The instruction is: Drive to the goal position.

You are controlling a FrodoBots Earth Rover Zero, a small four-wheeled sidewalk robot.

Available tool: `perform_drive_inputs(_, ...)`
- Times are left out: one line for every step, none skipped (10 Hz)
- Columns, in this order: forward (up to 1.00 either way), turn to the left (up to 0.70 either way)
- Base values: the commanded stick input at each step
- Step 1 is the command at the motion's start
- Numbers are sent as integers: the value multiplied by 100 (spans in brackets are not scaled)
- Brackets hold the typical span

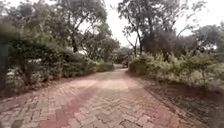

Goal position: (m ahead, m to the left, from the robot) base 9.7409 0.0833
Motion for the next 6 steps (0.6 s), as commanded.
perform_drive_inputs(70,0)
perform_drive_inputs(70,0)
perform_drive_inputs(70,0)
perform_drive_inputs(70,0)
perform_drive_inputs(70,0)
perform_drive_inputs(70,0)
